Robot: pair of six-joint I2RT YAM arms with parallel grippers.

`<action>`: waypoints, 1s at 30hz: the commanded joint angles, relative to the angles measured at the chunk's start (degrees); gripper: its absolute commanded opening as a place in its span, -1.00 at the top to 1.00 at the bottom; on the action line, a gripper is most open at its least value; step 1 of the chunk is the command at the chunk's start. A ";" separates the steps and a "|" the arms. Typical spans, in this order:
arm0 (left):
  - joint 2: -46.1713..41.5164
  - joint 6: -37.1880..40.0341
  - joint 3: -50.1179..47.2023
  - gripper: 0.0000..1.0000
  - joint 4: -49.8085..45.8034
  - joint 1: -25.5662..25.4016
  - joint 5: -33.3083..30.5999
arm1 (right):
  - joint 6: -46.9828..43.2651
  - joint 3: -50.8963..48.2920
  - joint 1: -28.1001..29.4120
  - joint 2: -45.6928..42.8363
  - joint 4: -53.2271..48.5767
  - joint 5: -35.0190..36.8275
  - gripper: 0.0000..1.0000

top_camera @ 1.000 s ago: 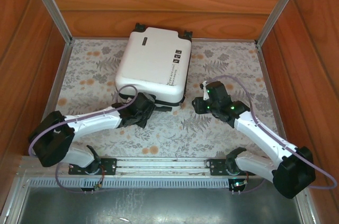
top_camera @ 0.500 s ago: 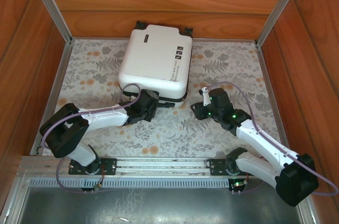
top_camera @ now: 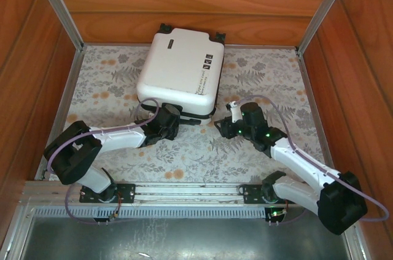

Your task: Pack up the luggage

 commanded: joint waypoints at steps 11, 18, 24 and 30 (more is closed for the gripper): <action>1.83 3.45 -5.28 1.00 -18.86 1.07 -3.51 | -3.02 1.75 1.22 13.12 10.70 -5.70 -0.03; -0.53 3.67 -6.13 1.00 -21.28 1.16 -5.25 | -2.94 2.11 1.70 14.08 12.74 -4.78 0.71; -2.99 3.56 -7.96 1.00 -23.16 1.24 -6.53 | -4.32 2.27 1.66 11.07 10.61 -1.64 1.00; -5.50 2.97 -10.15 1.00 -24.63 1.29 -7.63 | -5.13 2.93 1.69 10.89 8.01 -2.35 1.00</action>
